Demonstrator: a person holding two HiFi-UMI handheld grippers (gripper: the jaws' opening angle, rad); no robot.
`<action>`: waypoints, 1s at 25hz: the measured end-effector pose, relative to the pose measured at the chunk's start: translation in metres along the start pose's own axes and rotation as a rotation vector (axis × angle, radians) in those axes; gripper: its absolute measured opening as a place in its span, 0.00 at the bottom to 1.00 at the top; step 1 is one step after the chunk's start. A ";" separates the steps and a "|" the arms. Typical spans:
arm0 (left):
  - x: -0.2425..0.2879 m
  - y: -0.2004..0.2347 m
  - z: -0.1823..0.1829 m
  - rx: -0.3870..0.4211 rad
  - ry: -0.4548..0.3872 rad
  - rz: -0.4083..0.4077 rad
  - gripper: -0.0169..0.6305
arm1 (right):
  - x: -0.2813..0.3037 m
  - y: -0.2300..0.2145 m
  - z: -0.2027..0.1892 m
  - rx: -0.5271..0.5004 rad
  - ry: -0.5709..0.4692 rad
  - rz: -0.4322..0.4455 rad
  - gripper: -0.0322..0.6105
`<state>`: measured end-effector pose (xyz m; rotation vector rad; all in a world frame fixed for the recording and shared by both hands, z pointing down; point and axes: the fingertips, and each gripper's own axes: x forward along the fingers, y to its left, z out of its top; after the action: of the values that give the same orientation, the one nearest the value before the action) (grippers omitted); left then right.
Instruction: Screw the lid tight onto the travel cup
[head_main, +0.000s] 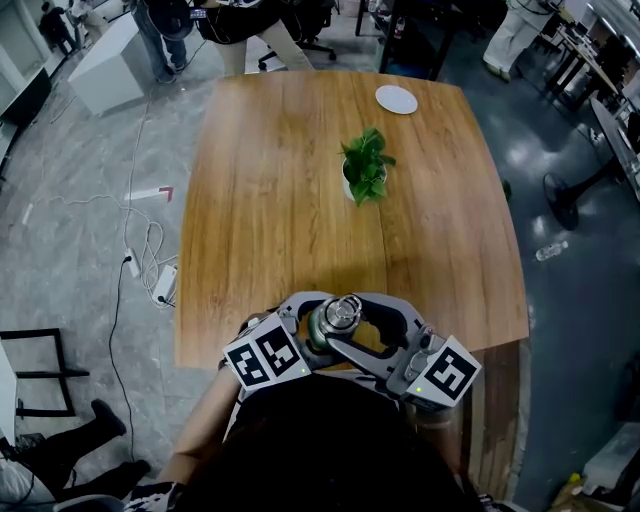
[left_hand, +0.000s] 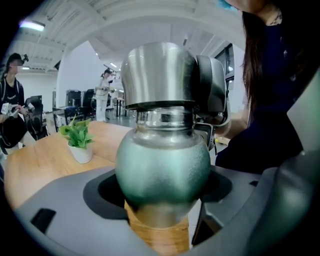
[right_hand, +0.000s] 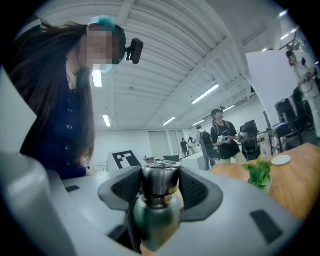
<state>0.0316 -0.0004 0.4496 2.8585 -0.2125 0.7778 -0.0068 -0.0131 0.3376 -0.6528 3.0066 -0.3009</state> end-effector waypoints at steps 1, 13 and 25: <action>0.000 0.000 0.000 0.001 0.001 0.001 0.61 | 0.001 0.001 -0.002 0.002 0.008 0.007 0.43; 0.000 0.000 -0.008 0.032 0.017 -0.029 0.62 | -0.005 0.005 -0.008 0.060 0.042 0.061 0.46; 0.003 -0.013 -0.006 0.068 0.053 -0.100 0.61 | 0.000 0.011 -0.014 0.034 0.071 0.100 0.46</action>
<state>0.0336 0.0135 0.4544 2.8819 -0.0362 0.8547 -0.0124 -0.0002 0.3491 -0.4970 3.0812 -0.3770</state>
